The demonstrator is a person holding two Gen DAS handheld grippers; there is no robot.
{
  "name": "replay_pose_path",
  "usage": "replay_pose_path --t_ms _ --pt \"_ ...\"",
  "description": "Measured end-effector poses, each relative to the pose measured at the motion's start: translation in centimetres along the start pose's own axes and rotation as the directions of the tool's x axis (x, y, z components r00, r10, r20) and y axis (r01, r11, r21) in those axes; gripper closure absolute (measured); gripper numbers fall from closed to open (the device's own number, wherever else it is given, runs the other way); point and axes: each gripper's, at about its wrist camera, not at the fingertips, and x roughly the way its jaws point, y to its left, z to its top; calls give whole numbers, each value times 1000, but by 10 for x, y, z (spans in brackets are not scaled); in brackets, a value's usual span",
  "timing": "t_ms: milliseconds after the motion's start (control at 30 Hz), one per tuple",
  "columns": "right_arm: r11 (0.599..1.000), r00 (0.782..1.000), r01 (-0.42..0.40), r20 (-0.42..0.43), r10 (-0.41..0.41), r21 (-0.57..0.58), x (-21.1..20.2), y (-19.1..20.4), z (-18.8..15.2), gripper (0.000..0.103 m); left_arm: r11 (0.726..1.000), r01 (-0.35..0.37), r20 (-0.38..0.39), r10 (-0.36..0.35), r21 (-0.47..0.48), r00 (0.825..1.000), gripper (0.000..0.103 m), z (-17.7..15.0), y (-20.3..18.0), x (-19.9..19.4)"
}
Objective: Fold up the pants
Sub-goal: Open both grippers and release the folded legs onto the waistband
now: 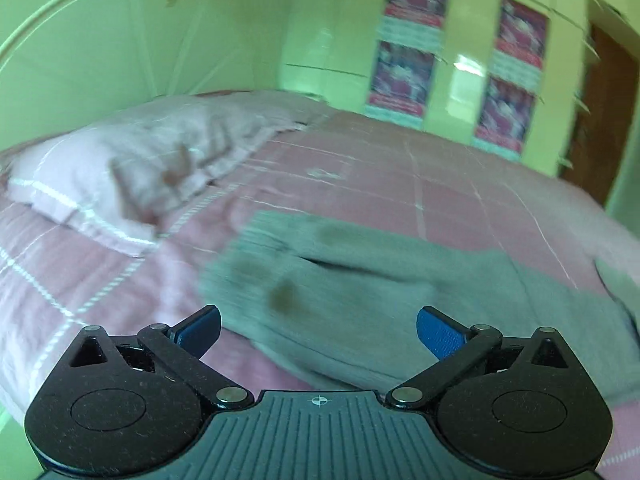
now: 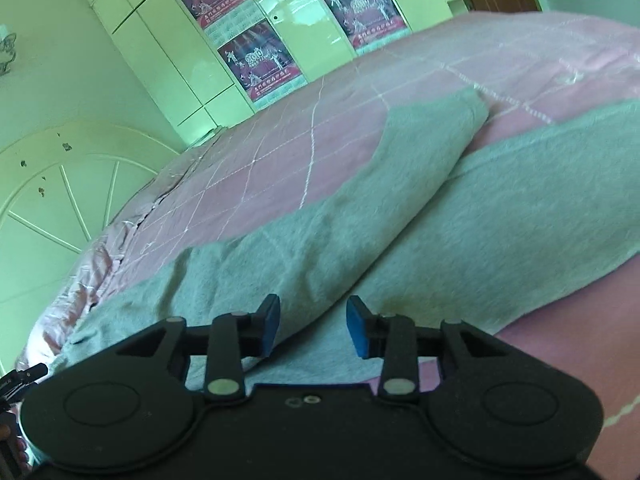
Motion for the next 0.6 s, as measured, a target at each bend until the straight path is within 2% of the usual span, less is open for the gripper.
replay_pose_path --t_ms 67,167,200,233,300,400,500,600 --pt "999 1000 11 18 -11 -39 -7 2 4 74 999 2 -8 -2 54 1000 0 -6 -39 -4" --pt "990 999 35 40 -29 -134 -12 13 10 74 995 37 -33 -34 97 999 0 -13 -101 3" --pt "985 998 46 40 -40 -169 -13 15 12 74 989 52 -39 -47 138 998 0 -17 -123 4" --pt "977 998 61 39 -54 -203 -11 19 15 74 981 47 -40 -40 190 998 0 -20 -143 6" --pt "962 996 82 47 -73 -259 -5 25 20 74 968 -7 -64 24 252 998 0 -28 -172 11" --pt "949 995 102 36 -96 -297 10 31 30 74 967 -97 -102 124 237 987 0 -36 -181 16" --pt "939 993 119 25 -117 -322 30 37 36 74 968 -94 -97 119 232 988 0 -44 -176 15" --pt "901 983 178 35 -179 -397 56 48 41 71 969 -84 -101 110 233 989 0 -50 -173 18"
